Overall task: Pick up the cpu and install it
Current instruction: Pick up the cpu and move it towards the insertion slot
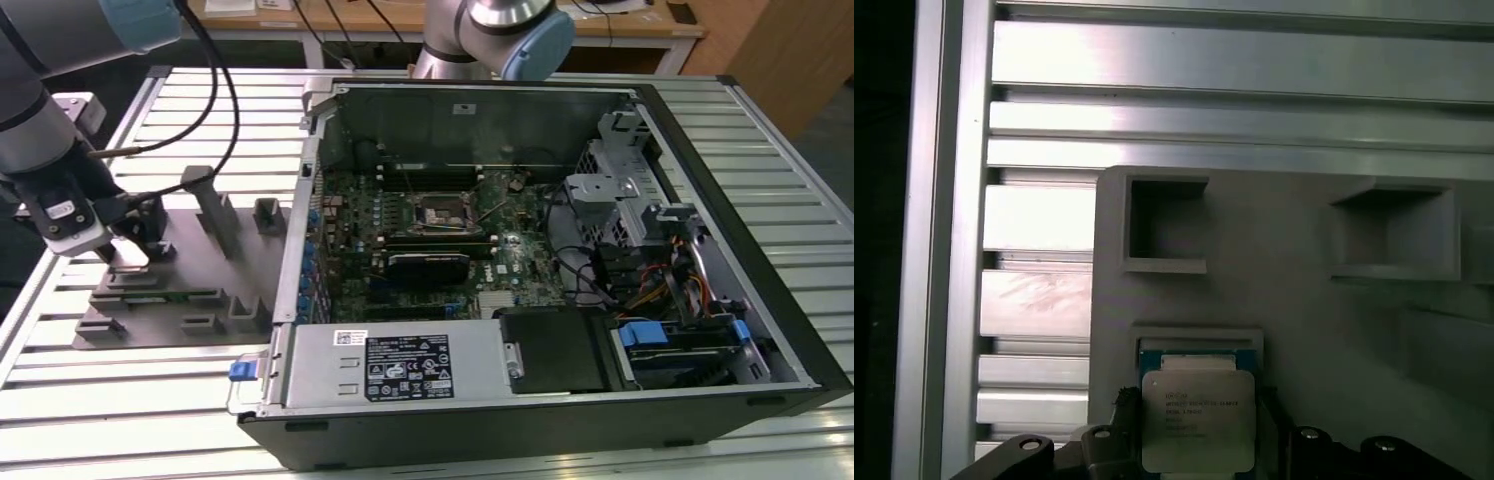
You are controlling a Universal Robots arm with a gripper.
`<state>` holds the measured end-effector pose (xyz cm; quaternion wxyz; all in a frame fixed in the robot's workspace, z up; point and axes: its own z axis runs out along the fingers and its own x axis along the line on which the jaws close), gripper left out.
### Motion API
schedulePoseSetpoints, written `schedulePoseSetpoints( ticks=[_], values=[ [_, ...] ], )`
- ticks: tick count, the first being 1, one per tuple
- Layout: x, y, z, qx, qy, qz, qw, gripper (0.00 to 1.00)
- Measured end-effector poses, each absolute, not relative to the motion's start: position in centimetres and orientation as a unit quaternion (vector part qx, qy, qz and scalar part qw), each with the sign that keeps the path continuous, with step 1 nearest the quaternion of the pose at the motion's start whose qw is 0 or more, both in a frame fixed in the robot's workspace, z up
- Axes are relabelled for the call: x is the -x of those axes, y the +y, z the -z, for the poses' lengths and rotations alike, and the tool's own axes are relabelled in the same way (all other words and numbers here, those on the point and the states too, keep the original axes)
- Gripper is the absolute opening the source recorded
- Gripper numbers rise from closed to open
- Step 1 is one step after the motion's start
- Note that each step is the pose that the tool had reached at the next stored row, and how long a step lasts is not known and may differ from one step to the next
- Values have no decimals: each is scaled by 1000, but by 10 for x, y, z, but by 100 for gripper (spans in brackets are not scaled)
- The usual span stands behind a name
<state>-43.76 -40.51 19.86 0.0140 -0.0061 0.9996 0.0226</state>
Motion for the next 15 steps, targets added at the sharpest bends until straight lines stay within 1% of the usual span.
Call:
schedulePoseSetpoints(
  ticks=[15],
  values=[
    [438, -405, -220, 6, 1000, -23, 14, 55]
  ],
)
